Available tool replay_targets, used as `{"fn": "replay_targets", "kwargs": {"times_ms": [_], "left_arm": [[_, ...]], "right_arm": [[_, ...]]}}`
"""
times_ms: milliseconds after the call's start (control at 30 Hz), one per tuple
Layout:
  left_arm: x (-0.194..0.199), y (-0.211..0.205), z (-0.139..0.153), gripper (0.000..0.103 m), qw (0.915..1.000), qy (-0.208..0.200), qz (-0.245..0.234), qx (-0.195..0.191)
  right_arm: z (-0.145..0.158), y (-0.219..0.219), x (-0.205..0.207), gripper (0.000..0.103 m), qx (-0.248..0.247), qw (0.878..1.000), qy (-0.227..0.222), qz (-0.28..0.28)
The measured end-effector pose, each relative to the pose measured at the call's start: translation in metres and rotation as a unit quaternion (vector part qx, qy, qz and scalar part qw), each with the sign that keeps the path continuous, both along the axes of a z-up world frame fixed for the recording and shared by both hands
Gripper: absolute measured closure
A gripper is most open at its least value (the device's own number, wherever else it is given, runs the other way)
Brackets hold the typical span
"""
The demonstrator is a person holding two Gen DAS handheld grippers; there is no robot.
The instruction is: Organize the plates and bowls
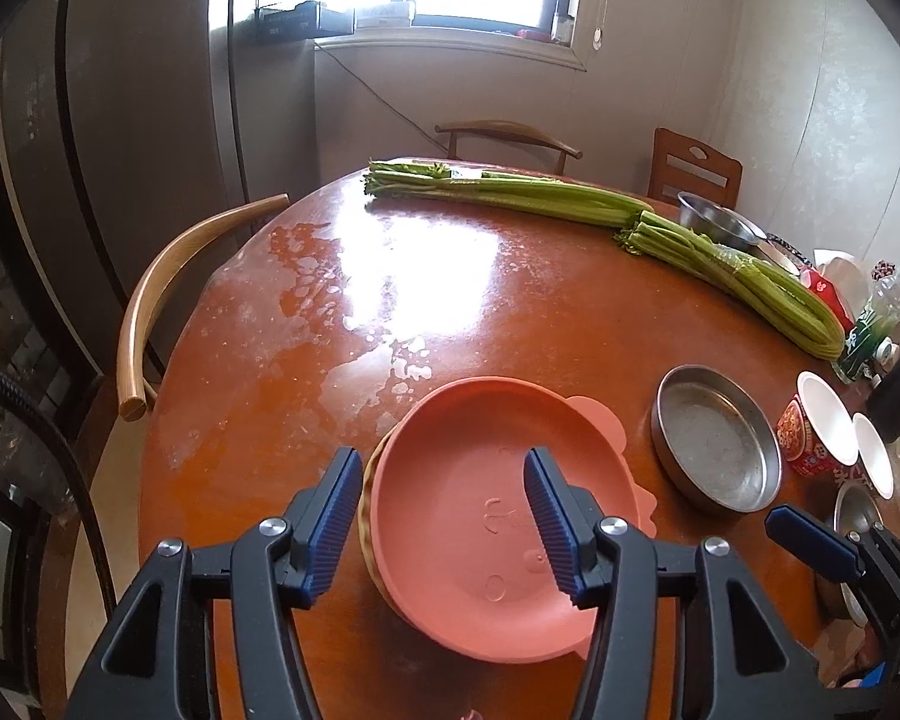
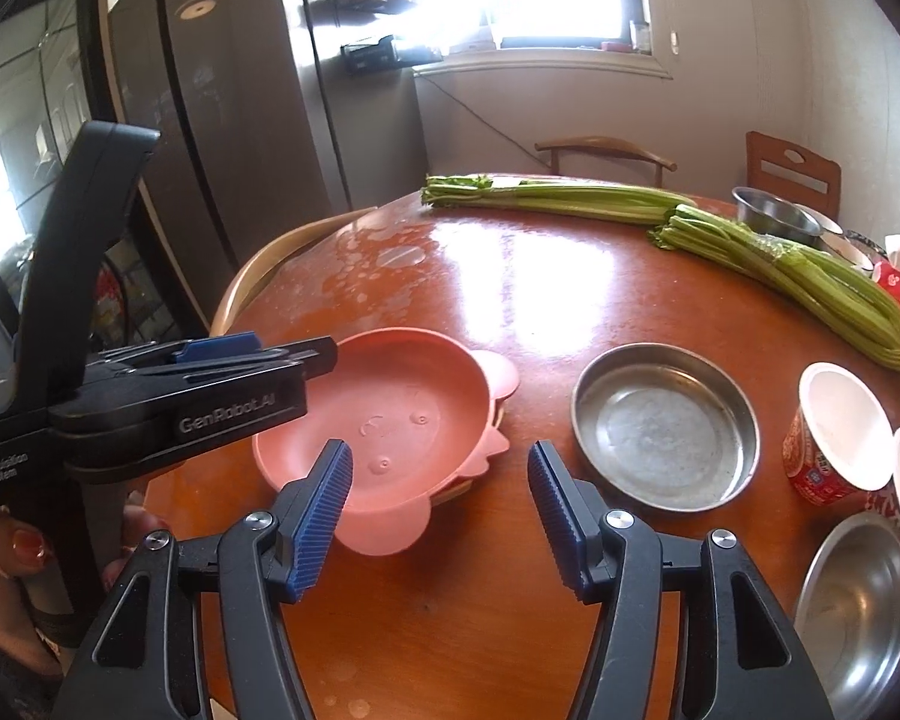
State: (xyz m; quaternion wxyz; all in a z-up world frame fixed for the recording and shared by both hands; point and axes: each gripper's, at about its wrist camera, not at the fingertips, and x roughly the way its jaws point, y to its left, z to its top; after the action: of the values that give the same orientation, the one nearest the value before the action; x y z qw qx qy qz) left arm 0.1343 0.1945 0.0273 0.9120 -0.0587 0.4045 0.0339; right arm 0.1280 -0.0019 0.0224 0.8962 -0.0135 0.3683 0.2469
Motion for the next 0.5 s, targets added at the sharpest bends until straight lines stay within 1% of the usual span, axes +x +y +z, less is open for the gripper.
{"fn": "replay_targets", "kwargs": {"times_ms": [200,500], "left_arm": [[-0.005,-0.022,0.013,0.044,0.9998,-0.013,-0.010,0.009],[-0.005,-0.059,0.030,0.044,0.9989,-0.026,-0.036,0.016]], "right_arm": [[0.010,-0.024,-0.001,0.040,0.009,1.000,-0.009,-0.018],[0.022,-0.067,0.004,0.039,0.024,0.998,-0.012,-0.057]]}}
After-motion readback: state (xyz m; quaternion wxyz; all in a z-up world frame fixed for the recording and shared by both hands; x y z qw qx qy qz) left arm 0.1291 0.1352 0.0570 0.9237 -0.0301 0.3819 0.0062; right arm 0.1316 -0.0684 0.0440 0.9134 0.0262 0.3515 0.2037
